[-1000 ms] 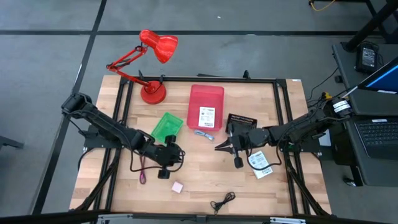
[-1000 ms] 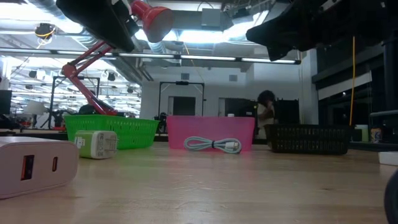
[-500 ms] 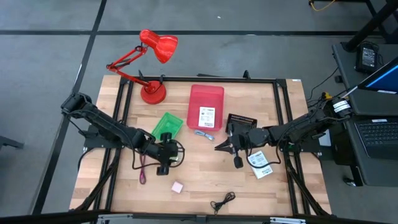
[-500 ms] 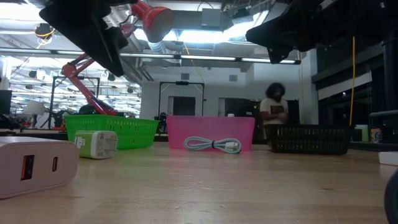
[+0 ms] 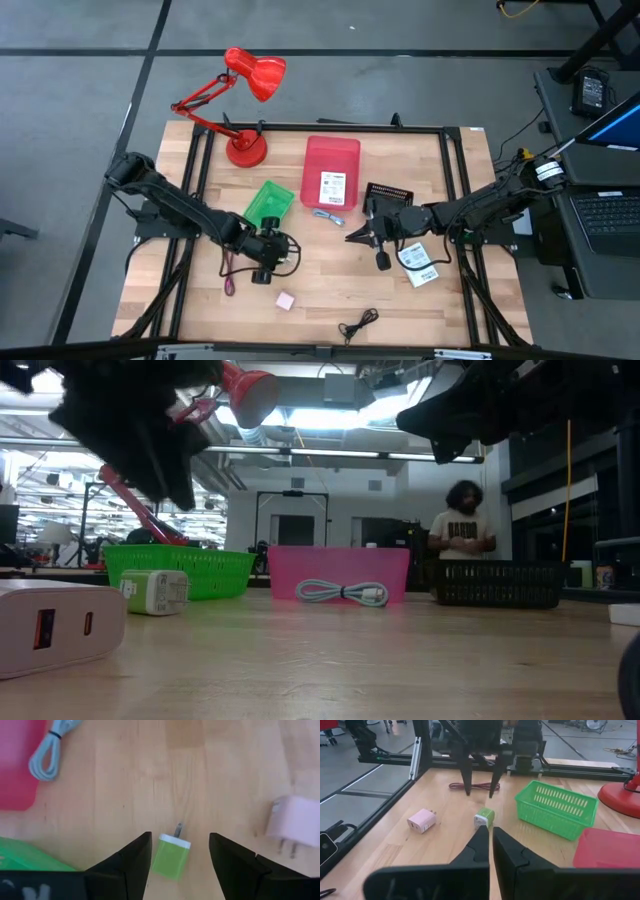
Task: Pick and place items into bin
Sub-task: Put the green charger adapter into the green bin
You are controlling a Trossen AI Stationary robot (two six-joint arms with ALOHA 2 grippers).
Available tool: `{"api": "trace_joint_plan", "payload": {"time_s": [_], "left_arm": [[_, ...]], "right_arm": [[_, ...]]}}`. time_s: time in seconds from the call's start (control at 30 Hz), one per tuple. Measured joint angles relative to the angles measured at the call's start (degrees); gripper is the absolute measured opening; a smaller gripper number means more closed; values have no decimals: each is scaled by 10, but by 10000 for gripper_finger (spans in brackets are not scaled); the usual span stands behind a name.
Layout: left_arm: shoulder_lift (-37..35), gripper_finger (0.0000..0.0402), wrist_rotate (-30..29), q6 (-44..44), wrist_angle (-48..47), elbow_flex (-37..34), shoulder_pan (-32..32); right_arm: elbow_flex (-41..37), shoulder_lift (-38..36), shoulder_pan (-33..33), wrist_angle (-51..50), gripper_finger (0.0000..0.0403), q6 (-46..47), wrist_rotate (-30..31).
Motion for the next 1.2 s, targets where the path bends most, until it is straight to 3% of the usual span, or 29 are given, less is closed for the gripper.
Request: {"api": "trace_joint_plan", "payload": {"time_s": [0.57,0.9,1.2], "left_arm": [[113,189,10,8,0,0,12],[121,145,36,76,2,-1,20],[121,145,36,79,2,-1,20]], "right_arm": [[0,0,0,-1,6,-1,0],[0,0,0,-2,6,-3,0],[0,0,0,-6,6,-3,0]]}}
